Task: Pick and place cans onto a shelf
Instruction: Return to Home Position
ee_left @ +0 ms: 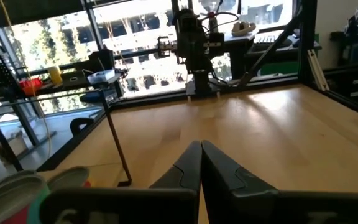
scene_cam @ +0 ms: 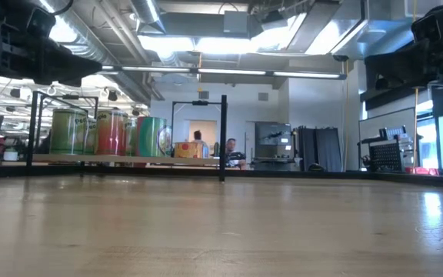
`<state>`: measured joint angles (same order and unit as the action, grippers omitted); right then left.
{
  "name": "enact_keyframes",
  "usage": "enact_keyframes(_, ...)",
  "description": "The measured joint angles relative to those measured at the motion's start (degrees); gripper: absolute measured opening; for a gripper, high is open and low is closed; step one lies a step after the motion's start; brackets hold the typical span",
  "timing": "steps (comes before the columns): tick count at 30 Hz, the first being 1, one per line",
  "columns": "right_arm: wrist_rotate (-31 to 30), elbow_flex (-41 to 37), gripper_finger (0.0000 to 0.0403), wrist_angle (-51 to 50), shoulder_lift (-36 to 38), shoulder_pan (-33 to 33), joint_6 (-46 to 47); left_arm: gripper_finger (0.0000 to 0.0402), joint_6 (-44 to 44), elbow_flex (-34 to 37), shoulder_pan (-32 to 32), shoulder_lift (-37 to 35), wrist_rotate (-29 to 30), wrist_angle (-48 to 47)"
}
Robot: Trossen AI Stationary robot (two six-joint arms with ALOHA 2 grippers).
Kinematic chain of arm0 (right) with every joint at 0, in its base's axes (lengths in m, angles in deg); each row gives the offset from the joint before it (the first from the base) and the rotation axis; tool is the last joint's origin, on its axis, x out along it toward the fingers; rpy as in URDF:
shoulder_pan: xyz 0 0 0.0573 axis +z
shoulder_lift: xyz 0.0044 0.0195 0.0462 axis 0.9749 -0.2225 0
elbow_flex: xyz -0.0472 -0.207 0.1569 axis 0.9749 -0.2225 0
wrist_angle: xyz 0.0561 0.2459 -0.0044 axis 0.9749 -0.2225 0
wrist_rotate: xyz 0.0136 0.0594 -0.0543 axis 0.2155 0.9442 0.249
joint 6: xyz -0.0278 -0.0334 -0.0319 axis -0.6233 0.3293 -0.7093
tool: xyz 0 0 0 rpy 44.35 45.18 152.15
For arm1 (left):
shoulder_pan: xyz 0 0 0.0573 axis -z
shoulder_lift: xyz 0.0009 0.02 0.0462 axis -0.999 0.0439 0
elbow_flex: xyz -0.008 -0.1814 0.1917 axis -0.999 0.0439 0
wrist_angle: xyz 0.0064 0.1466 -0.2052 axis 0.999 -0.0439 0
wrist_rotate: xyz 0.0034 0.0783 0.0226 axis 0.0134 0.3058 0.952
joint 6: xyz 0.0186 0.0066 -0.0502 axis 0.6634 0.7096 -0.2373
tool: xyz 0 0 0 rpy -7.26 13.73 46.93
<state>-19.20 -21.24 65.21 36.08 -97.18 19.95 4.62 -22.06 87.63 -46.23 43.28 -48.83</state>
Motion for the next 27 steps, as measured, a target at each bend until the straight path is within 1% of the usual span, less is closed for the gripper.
enact_keyframes(3,0.0,0.0,0.0002,0.0,0.0,0.0,-0.1,0.0000,0.8,0.0,0.0,0.0,-1.0,0.1)
enact_keyframes(7,0.0,0.0,0.0004,0.0,0.0,0.0,0.5,0.0000,1.3,0.0,0.0,0.0,-0.2,0.1)
enact_keyframes(11,-0.1,0.0,0.0015,0.0,0.0,0.0,3.2,0.0000,-0.4,0.0,0.0,0.0,0.6,-0.1)
enact_keyframes(13,-0.1,0.0,0.0020,0.0,0.0,0.0,3.4,0.0000,1.5,0.0,0.0,0.0,0.8,-0.1)
enact_keyframes(15,-0.1,0.0,0.0021,0.0,0.0,0.0,4.9,0.0000,3.9,0.0,0.0,0.0,0.8,-0.1)
enact_keyframes(27,-0.1,0.0,0.0018,0.1,0.0,0.0,4.8,0.0000,3.5,0.0,0.0,0.0,0.9,-0.1)
